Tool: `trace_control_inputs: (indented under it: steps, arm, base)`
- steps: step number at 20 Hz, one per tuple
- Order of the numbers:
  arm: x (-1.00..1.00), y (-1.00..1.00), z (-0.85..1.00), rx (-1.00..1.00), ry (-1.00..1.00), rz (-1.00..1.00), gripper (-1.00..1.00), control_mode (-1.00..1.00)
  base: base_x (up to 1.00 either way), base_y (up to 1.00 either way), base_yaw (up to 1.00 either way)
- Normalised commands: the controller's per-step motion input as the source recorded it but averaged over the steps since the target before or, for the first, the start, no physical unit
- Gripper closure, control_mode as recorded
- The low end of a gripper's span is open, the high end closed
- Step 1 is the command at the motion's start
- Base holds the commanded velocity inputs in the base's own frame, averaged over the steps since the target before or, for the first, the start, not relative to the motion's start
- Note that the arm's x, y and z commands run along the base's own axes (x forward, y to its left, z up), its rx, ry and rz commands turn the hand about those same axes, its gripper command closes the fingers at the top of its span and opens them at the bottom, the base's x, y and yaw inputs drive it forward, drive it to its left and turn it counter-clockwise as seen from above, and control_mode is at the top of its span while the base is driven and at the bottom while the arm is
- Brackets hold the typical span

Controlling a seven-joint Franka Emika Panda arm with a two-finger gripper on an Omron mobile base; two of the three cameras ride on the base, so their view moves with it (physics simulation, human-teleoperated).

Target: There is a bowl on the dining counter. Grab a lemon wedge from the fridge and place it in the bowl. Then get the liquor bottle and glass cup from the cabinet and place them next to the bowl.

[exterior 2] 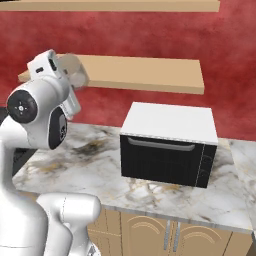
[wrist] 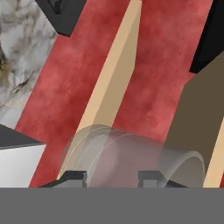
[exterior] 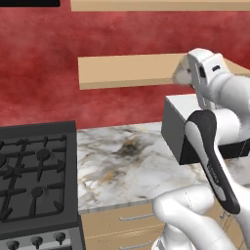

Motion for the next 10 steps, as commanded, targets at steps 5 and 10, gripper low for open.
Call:
trace_control_inputs:
  steps: [5,10]
  arm:
    - [-1.0,0.0,0.01,0.0,0.0,0.0,1.0,-1.0]
    - [-0.76,0.0,0.04,0.0,0.0,0.0,1.0,-1.0]
  base:
    - [0.0,0.0,0.0]
    - [0.0,0.0,0.0]
